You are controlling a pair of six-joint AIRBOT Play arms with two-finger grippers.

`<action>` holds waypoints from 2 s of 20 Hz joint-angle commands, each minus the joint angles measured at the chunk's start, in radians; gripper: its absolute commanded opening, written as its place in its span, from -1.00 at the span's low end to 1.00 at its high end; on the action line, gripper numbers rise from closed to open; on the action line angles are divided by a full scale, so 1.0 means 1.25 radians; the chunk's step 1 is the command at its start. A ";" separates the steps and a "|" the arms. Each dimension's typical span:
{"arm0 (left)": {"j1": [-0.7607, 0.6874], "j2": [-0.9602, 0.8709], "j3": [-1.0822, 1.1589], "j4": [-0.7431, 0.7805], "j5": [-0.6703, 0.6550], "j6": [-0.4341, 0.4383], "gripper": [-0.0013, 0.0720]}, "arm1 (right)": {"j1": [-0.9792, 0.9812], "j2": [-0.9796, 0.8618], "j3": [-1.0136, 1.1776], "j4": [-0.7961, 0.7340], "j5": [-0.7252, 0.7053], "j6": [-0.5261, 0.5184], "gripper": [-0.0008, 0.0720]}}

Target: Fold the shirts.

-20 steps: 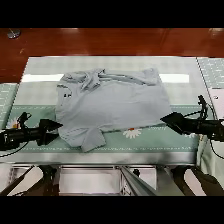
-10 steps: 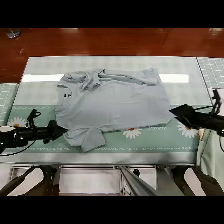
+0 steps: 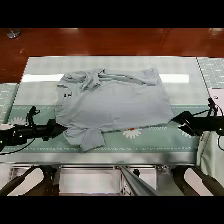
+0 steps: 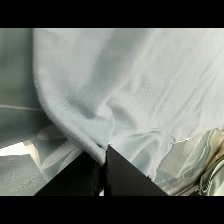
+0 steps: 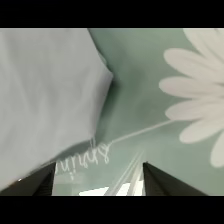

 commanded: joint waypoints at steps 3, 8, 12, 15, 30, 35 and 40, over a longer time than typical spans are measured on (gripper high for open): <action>0.000 0.000 0.001 -0.001 0.005 0.001 -0.91 | 0.018 -0.191 0.079 0.067 -0.025 -0.002 0.71; 0.000 0.000 0.001 -0.005 0.005 0.002 -0.91 | 0.096 -0.305 0.144 0.133 -0.042 -0.027 0.71; 0.000 0.000 0.002 -0.044 0.001 0.025 -0.91 | 0.189 -0.367 0.244 0.119 -0.023 -0.002 -0.07; 0.002 0.024 0.064 -0.136 -0.027 0.013 -0.91 | 0.216 -0.376 0.373 0.114 0.060 -0.036 -0.89; 0.020 0.223 1.274 0.027 -0.060 -0.130 -0.91 | 0.202 0.073 1.256 -0.140 0.288 0.017 -0.90; -0.088 0.378 1.282 0.411 -0.062 -0.239 -0.91 | 0.203 0.223 1.250 -0.175 0.340 0.043 -0.90; -0.331 0.462 1.261 0.637 -0.104 -0.325 -0.91 | 0.202 0.260 1.246 -0.175 0.442 0.040 -0.90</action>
